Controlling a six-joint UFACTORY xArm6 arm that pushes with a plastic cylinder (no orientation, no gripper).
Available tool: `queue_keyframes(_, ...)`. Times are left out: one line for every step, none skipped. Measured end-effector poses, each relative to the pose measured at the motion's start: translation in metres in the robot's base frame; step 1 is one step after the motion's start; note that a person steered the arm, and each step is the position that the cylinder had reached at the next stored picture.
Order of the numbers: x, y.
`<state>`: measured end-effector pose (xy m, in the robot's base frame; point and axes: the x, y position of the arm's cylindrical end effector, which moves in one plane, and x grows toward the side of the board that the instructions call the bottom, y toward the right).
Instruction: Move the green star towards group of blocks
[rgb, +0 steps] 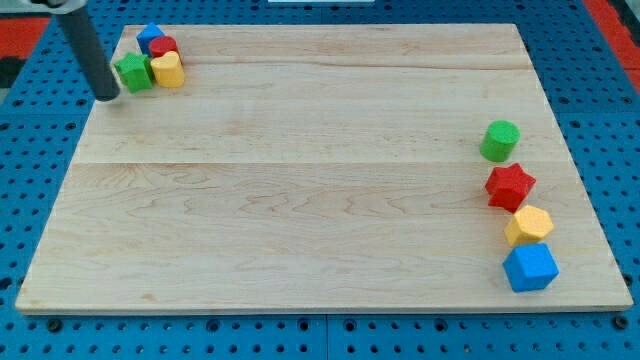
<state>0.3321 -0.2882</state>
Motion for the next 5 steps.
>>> queue_keyframes(-0.009, 0.009)
queue_keyframes(-0.02, 0.026)
queue_keyframes(-0.031, 0.031)
queue_keyframes(-0.033, 0.027)
queue_keyframes(-0.003, 0.018)
